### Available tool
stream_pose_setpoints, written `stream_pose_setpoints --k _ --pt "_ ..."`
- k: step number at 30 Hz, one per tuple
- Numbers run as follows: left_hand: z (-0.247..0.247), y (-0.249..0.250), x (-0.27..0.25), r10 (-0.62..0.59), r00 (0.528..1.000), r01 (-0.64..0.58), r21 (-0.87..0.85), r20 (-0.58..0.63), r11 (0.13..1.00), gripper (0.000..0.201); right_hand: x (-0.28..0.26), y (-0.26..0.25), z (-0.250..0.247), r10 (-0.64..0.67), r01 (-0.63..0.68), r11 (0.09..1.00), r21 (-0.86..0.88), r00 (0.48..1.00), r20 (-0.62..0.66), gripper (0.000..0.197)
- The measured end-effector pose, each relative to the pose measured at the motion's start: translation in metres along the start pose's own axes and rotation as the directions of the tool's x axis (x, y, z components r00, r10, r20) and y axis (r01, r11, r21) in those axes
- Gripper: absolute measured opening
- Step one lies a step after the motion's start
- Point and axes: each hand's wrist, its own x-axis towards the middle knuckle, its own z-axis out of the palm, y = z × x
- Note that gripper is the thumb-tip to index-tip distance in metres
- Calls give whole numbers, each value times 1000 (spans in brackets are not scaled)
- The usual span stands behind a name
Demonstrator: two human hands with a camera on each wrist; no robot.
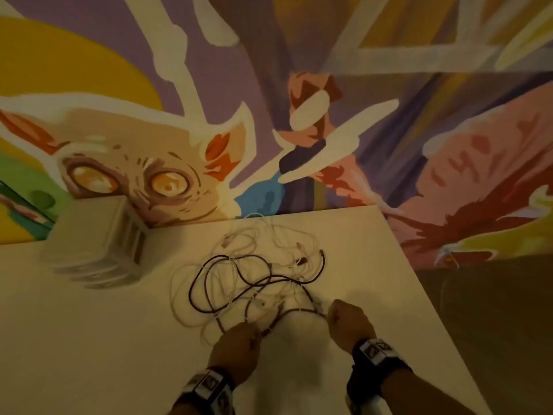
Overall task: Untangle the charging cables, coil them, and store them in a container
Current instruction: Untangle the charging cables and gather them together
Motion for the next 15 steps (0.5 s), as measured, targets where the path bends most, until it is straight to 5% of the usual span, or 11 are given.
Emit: stream_pose_setpoints --k 3,7,15 --pt "12 30 14 86 996 -86 -28 18 996 22 25 0 3 19 -20 1000 18 999 39 7" --pt "26 47 16 31 999 -28 -79 43 996 17 50 -5 17 -14 19 999 -40 992 126 34" --pt "-8 53 24 -36 986 2 -207 -161 978 8 58 -3 3 -181 175 973 -152 983 -30 25"
